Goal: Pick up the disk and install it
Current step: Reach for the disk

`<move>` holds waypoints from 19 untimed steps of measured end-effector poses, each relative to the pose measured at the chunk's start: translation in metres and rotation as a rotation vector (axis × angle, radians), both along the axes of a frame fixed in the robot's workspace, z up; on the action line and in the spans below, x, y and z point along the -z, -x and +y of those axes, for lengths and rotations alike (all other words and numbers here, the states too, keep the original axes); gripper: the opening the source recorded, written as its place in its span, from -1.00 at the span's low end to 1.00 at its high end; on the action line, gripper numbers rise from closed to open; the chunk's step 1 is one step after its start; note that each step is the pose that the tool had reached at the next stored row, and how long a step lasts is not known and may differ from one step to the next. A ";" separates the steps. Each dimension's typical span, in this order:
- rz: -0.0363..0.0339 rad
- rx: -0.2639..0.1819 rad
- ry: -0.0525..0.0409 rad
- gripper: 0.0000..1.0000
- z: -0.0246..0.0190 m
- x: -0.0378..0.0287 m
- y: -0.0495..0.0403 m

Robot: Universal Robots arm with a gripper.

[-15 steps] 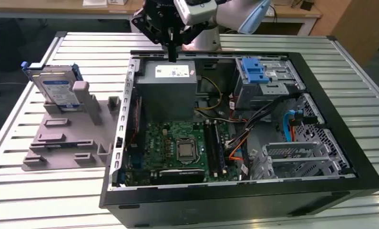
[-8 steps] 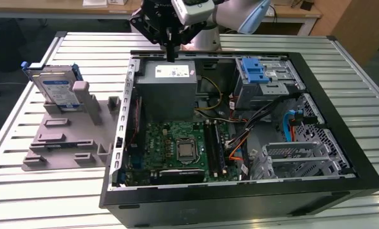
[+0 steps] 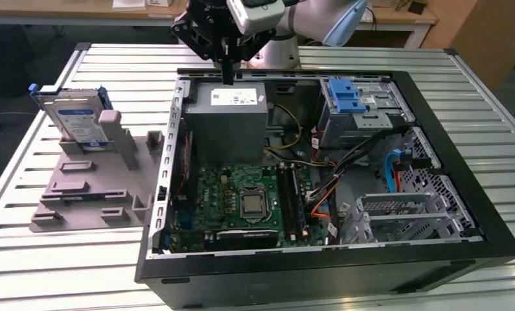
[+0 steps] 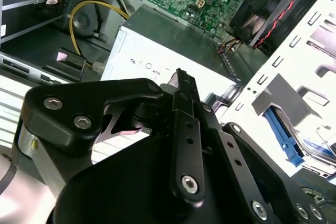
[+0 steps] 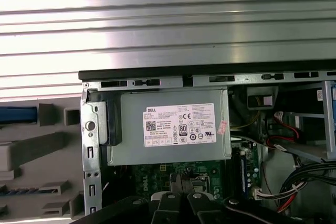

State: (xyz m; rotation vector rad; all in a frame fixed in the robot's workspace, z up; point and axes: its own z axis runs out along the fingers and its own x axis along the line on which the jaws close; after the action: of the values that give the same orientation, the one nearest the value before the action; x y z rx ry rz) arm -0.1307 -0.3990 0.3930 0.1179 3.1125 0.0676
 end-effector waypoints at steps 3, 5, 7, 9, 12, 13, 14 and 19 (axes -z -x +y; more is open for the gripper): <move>-0.0001 0.000 -0.0002 -0.79 0.0000 0.0003 0.0028; 0.0000 0.000 0.0000 -0.79 0.0001 0.0003 0.0033; 0.0000 0.000 -0.0001 -0.79 0.0000 0.0003 0.0037; 0.0000 0.000 -0.0001 -0.79 0.0000 0.0004 0.0040; 0.0000 0.000 -0.0001 -0.79 0.0000 0.0004 0.0051; 0.0000 0.000 -0.0001 -0.79 0.0000 0.0005 0.0057; 0.0000 0.000 -0.0001 -0.79 0.0000 0.0005 0.0062; 0.0000 0.000 0.0000 -0.79 0.0000 0.0006 0.0085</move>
State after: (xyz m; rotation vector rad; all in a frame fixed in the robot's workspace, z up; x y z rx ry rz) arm -0.1392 -0.3989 0.3923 0.1180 3.1125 0.0676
